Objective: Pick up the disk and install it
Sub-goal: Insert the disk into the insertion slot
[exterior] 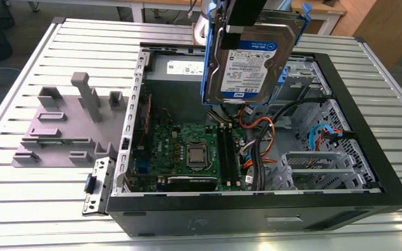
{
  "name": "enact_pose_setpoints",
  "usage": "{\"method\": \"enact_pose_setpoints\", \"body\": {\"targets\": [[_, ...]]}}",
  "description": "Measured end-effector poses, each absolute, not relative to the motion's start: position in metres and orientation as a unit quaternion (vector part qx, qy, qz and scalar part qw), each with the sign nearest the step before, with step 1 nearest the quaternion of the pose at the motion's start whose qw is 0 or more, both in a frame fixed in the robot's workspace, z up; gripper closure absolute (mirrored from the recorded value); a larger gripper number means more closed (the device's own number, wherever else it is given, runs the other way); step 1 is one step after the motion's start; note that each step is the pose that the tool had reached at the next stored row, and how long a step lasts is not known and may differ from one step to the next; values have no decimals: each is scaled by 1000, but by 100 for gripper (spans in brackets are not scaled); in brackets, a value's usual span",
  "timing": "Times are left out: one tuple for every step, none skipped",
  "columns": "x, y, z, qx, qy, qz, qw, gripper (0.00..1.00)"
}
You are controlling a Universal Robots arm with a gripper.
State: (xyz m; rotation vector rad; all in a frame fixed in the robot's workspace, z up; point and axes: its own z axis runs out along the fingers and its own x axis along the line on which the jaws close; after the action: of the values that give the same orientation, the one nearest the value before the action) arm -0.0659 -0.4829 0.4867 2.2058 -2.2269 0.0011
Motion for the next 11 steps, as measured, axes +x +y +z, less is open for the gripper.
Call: {"method": "enact_pose_setpoints", "body": {"targets": [[-66, -484, 487, 704, -710, 0, 4, 63], [-66, -486, 487, 704, -710, 0, 4, 63], [-66, -487, 487, 704, -710, 0, 4, 63], [-66, -487, 487, 704, -710, 0, 4, 63], [-66, -487, 487, 704, -710, 0, 4, 63], [-66, -487, 487, 704, -710, 0, 4, 63], [-66, -488, 487, 704, -710, 0, 4, 63], [-66, -488, 487, 704, -710, 0, 4, 63], [-66, -488, 487, 704, -710, 0, 4, 63], [-66, -488, 487, 704, -710, 0, 4, 63], [-66, -488, 487, 704, -710, 0, 4, 63]]}}
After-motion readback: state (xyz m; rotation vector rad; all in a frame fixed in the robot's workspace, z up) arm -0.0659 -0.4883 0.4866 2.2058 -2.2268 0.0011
